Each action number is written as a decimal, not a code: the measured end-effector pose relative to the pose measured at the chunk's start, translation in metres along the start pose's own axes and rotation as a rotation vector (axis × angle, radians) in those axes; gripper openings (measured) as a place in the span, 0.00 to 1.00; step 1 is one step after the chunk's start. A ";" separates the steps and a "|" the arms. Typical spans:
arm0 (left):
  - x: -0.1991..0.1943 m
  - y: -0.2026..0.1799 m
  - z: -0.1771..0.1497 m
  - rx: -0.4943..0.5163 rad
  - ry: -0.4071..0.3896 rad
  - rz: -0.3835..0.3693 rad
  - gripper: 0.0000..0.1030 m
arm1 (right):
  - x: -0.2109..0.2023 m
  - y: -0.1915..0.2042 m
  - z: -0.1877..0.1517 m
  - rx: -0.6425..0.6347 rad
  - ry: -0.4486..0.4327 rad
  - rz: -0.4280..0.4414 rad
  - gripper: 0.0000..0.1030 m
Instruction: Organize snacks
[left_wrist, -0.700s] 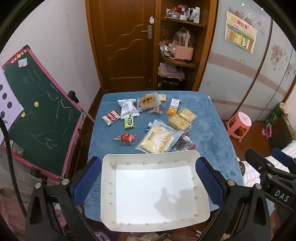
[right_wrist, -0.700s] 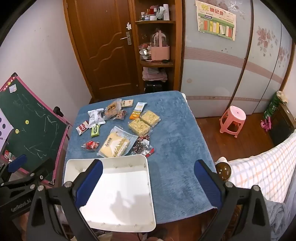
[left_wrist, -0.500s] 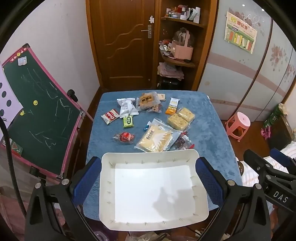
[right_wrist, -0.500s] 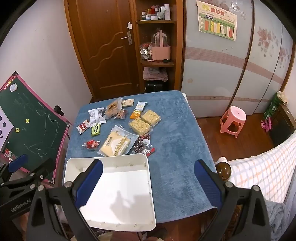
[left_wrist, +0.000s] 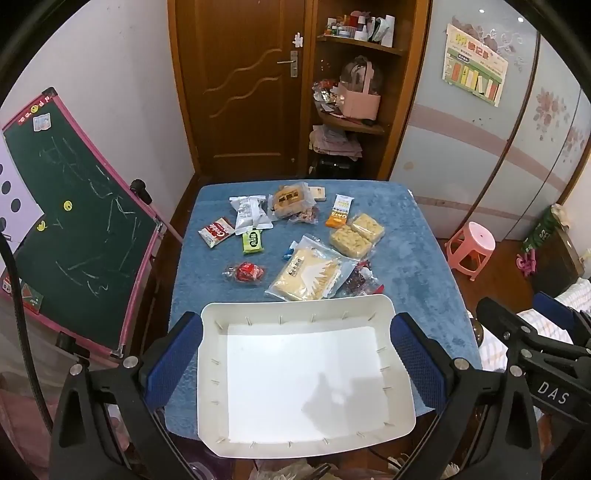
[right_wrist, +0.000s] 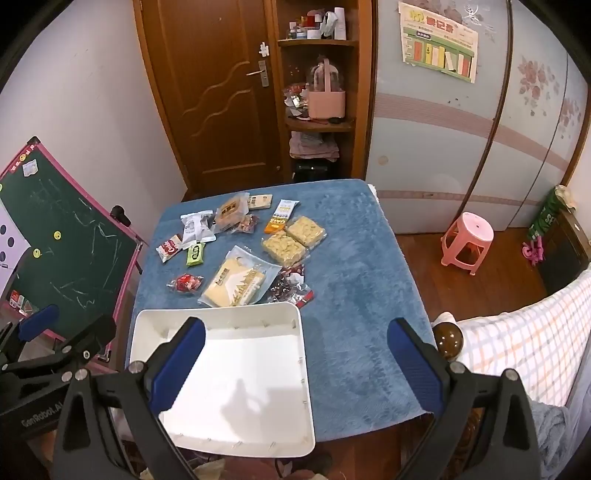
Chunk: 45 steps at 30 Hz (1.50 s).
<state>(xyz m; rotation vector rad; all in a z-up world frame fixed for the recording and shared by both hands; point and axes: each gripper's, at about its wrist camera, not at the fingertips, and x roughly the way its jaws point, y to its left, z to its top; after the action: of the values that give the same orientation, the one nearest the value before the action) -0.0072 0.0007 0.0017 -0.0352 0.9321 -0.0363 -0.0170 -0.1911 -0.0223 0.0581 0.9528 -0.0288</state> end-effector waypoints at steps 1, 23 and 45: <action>0.000 0.001 0.001 -0.001 0.001 0.002 0.98 | -0.002 0.002 -0.001 0.000 -0.003 0.006 0.97; 0.007 0.012 0.014 0.005 -0.006 0.015 0.98 | -0.008 0.019 0.006 -0.040 -0.076 0.053 0.97; 0.022 0.038 0.037 0.062 -0.036 -0.018 0.98 | -0.003 0.034 0.034 0.006 -0.099 -0.006 0.97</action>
<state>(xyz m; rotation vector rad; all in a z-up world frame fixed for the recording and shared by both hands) 0.0362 0.0379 0.0042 0.0134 0.8943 -0.0808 0.0105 -0.1591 0.0015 0.0591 0.8537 -0.0395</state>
